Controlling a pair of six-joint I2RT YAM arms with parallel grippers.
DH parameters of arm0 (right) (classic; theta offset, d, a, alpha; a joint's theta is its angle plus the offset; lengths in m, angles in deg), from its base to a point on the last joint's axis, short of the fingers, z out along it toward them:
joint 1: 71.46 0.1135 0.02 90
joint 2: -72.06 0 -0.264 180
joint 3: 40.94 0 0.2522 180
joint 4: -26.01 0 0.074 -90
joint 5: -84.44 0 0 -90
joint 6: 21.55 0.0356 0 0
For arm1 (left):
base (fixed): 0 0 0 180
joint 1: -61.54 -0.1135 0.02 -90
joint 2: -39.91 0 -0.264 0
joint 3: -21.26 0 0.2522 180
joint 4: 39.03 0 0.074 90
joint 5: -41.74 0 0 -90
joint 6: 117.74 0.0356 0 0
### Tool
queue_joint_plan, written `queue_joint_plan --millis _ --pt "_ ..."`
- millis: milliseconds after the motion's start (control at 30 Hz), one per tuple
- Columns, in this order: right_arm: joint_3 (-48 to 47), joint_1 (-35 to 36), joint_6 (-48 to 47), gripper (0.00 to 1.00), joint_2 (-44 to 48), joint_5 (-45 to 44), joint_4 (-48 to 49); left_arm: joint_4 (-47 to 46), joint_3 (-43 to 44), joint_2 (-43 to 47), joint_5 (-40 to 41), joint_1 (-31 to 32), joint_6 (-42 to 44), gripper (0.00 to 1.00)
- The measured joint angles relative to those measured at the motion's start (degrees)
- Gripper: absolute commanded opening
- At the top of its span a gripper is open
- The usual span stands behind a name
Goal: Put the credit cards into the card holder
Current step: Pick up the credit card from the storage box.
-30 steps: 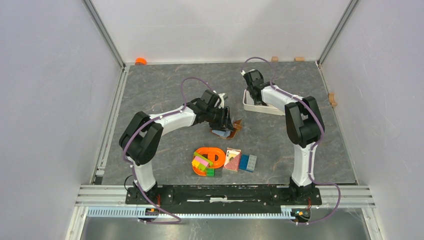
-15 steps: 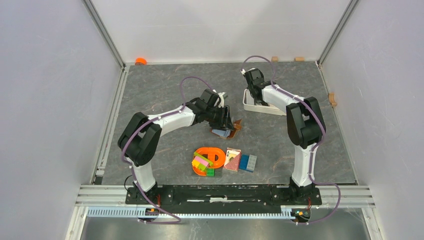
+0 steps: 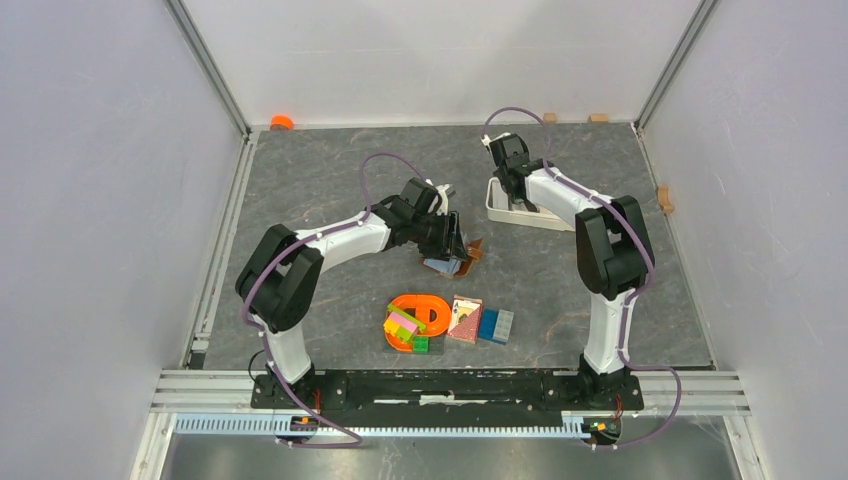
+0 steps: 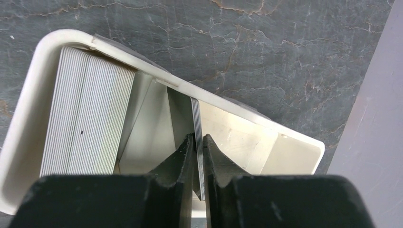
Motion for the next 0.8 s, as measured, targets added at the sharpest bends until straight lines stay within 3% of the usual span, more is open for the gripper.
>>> queue_joint_plan --millis 300,500,800 --pt "-0.2 0.0 0.0 0.12 0.2 0.6 -0.4 0.0 0.0 0.0 -0.3 0.7 0.0 0.56" --pt "-0.2 0.0 0.3 0.40 0.4 1.2 -0.6 -0.4 0.0 0.0 -0.9 3.6 0.0 0.56" --pt "0.9 -2.1 5.4 0.59 4.5 10.2 0.4 -4.2 0.0 -1.5 -1.7 8.1 -2.5 0.55"
